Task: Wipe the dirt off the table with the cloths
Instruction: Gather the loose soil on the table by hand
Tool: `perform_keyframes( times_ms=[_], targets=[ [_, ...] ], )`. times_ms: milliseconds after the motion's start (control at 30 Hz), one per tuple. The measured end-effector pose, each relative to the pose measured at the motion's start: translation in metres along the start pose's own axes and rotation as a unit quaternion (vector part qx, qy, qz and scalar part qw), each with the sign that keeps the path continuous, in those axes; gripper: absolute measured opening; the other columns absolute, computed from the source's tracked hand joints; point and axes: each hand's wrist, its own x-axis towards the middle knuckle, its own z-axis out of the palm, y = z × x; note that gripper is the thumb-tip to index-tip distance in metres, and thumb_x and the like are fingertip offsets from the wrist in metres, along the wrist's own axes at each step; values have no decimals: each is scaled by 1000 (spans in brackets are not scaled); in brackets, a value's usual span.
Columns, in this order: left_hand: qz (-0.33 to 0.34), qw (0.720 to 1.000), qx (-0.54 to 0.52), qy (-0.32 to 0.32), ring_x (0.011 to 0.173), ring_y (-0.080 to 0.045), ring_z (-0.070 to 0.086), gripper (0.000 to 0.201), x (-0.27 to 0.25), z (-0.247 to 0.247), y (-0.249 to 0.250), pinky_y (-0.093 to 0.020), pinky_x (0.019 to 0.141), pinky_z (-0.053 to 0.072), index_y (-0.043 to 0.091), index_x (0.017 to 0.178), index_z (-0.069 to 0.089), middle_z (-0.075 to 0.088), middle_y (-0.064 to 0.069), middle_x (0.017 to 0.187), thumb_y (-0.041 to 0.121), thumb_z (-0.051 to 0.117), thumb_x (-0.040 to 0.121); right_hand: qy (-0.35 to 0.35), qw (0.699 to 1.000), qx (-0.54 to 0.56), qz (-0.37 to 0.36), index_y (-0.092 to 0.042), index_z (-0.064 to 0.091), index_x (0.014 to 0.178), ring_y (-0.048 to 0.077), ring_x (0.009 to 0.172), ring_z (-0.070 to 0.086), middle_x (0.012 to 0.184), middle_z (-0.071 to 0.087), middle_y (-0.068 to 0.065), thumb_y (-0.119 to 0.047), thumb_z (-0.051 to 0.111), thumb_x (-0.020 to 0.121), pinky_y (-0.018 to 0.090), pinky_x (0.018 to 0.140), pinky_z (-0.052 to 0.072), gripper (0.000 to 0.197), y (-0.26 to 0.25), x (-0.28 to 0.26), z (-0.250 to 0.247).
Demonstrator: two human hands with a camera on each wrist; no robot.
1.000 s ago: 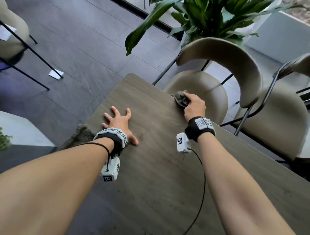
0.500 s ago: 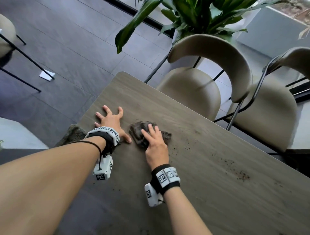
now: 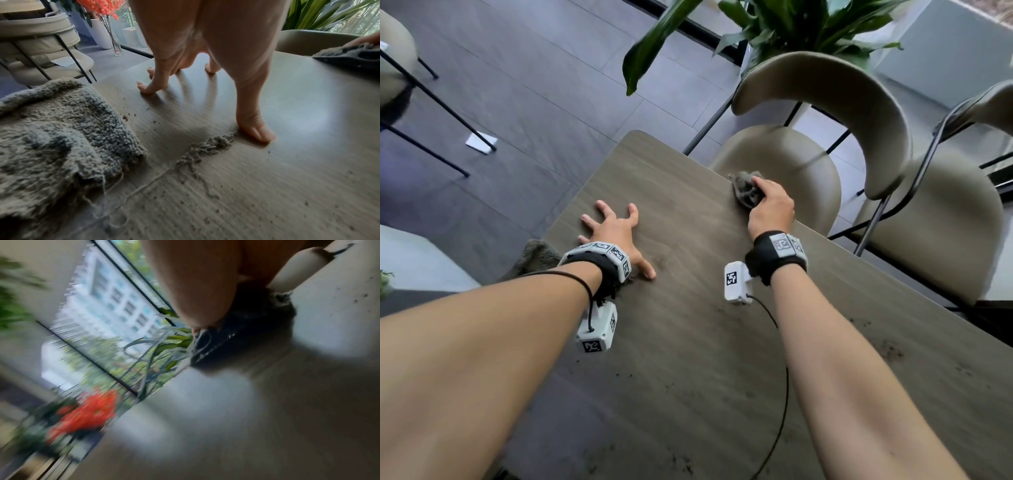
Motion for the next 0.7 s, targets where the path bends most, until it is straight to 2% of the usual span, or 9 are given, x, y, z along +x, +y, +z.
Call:
perform_keyframes(
  times_ms=[133,267,367,500,700],
  targets=[
    [-2,1000,-4,-3,143,-59,5,154,-1,-1,0,-73,105,33,38,157,2,-15,-26,161,60,97,37,-9,994,-19,-110,-21,64,126,27,132,46,137,56,3,11,40,75,32,111,37,66,-25,-76,27],
    [0,1000,-1,-3,144,-60,3,149,-1,-2,1,-73,106,31,36,158,2,-15,-26,161,57,96,45,-58,987,-44,-146,-24,63,127,29,133,46,138,56,3,6,39,76,38,107,42,64,-36,-169,50],
    [0,1000,3,2,144,-59,5,138,-1,-2,2,-71,105,34,35,158,5,-13,-26,161,53,94,55,-102,980,-78,-153,-28,60,130,27,138,40,145,49,0,4,39,73,42,109,41,69,-26,-204,57],
    [1,1000,3,-5,144,-60,3,148,-2,-2,1,-72,107,31,36,158,2,-15,-26,161,57,96,46,-119,973,-100,-172,-32,61,129,22,137,42,146,48,-4,7,53,67,35,105,45,74,-6,-183,42],
    [1,1000,-6,-12,145,-60,-1,152,1,0,0,-73,108,29,37,158,-1,-18,-25,161,56,97,43,-54,986,-111,-113,-30,63,128,21,137,42,145,49,-2,10,49,69,32,108,41,73,43,-88,-2]
  ],
)
